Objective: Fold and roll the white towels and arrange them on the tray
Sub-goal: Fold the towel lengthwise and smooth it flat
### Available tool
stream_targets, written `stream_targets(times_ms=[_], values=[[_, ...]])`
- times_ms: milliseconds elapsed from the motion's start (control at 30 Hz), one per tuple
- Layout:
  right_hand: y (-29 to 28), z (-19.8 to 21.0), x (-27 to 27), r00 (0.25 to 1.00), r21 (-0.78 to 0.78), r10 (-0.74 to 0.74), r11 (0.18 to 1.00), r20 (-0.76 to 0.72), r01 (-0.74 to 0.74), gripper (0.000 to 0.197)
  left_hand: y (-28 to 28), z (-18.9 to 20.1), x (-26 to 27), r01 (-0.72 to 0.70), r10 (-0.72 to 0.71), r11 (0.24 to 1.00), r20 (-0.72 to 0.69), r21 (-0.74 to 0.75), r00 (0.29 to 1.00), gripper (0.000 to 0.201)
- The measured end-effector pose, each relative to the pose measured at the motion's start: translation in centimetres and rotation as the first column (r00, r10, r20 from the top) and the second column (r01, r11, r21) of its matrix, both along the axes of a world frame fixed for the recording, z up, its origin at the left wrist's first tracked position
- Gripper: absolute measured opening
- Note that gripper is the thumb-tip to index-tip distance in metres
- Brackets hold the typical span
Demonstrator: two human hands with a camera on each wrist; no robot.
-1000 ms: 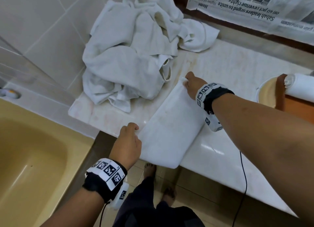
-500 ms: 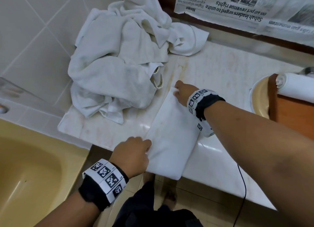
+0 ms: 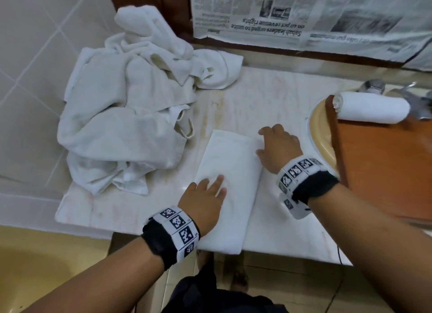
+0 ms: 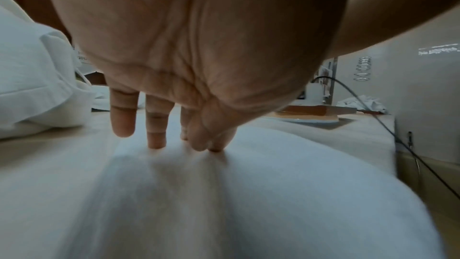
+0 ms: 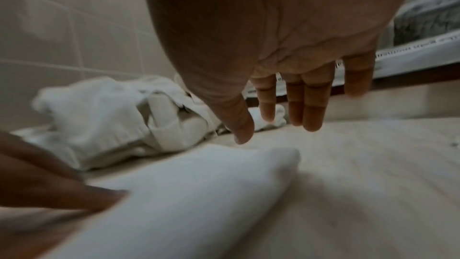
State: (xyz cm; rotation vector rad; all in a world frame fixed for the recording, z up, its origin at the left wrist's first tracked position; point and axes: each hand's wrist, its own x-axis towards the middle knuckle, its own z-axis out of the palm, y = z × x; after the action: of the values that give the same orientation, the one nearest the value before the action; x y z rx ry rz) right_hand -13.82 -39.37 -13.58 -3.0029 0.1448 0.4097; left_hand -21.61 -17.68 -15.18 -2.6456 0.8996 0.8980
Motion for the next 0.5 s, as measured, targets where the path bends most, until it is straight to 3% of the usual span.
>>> stream_targets(times_ms=[167, 300, 433, 500], values=[[2.1, 3.0, -6.9, 0.984, 0.13, 0.111, 0.987, -0.141, -0.093, 0.034, -3.4, 1.1, 5.8, 0.098, -0.097, 0.989, -0.013, 0.109, 0.995, 0.064], [4.3, 1.0, -10.6, 0.925, 0.113, 0.232, 0.972, -0.301, -0.206, 0.039, -6.4, 0.7, 11.7, 0.111, -0.11, 0.979, -0.013, 0.17, 0.994, 0.06], [4.2, -1.9, -9.5, 0.92, -0.009, 0.139, 0.988, -0.367, -0.153, 0.067, -6.9, 0.7, 16.5, 0.114, -0.111, 0.992, -0.046, 0.059, 0.993, 0.065], [3.7, -2.3, -7.1, 0.917, -0.01, 0.073, 0.996, -0.392, -0.084, 0.079, -6.0, 1.0, 17.4, -0.032, 0.021, 0.987, -0.074, -0.157, 0.997, 0.068]])
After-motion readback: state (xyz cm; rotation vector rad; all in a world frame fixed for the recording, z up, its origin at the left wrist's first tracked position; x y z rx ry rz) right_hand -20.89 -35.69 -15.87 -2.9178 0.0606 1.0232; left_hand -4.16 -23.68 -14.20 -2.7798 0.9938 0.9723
